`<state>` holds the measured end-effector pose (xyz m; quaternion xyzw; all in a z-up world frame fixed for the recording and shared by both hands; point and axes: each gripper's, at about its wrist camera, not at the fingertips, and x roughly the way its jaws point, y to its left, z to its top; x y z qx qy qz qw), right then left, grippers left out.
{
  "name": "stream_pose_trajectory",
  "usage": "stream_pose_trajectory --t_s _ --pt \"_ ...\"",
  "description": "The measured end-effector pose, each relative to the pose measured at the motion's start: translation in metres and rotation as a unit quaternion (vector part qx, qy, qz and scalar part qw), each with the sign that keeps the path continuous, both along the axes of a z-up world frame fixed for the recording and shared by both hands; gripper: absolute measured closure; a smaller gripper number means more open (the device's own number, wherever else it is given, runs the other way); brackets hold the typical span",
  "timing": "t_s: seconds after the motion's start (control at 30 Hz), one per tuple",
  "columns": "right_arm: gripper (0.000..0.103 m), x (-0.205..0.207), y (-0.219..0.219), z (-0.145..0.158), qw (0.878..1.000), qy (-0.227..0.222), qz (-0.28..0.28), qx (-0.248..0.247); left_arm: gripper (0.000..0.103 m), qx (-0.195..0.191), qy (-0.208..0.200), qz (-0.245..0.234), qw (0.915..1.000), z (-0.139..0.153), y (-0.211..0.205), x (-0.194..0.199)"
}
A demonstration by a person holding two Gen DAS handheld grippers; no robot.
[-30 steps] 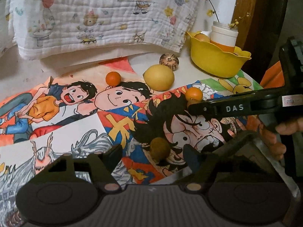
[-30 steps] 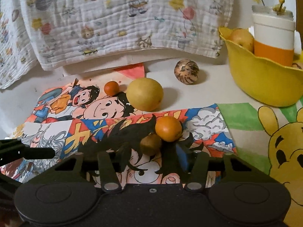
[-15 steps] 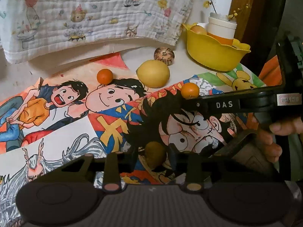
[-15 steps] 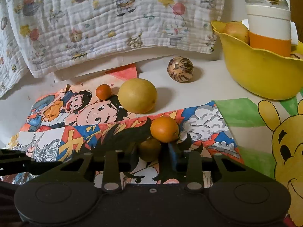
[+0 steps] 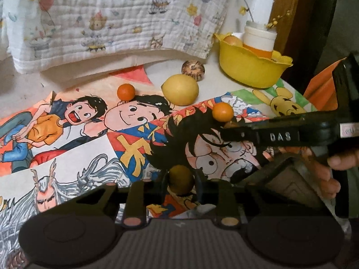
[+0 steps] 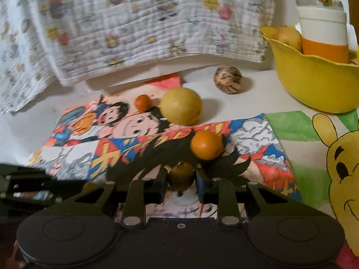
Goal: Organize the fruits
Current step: 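Grasp a small brown fruit with the left tool while the right tool grasps another, then lower both small brown fruits onto the tray and open both tools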
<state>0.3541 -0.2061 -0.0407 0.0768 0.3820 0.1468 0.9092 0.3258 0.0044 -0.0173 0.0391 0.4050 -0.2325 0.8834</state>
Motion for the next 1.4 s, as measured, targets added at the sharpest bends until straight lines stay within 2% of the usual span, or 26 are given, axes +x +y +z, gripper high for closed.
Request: stream_pose_trajectory --t_s 0.2,0.37,0.53,0.67,0.83,1.03,1.4 --pt "0.074 -0.034 0.009 0.012 0.998 -0.01 0.06 0.003 0.075 0.0 -0.009 0.007 0.9999 0.011 0.013 -0.022" --pt "0.074 -0.057 0.022 0.018 0.994 0.003 0.105 0.01 0.075 0.0 -0.011 0.023 0.9997 0.015 0.026 -0.042" --pt "0.074 -0.069 0.03 0.017 0.991 0.029 0.126 0.028 0.075 -0.008 -0.004 0.036 0.9993 0.016 0.038 -0.059" --pt "0.074 -0.072 0.034 0.015 0.991 0.043 0.127 0.027 0.075 -0.008 0.02 0.052 0.9984 0.012 0.046 -0.061" --pt "0.074 -0.068 0.039 0.009 0.989 0.08 0.125 0.024 0.075 -0.005 0.052 0.072 0.996 0.007 0.052 -0.059" --pt "0.074 -0.063 0.041 0.006 0.989 0.101 0.111 0.015 0.075 -0.021 0.089 0.1 0.9908 0.001 0.057 -0.052" --pt "0.071 -0.068 0.038 0.01 0.99 0.093 0.101 0.001 0.072 -0.022 0.098 0.119 0.9877 0.001 0.057 -0.053"
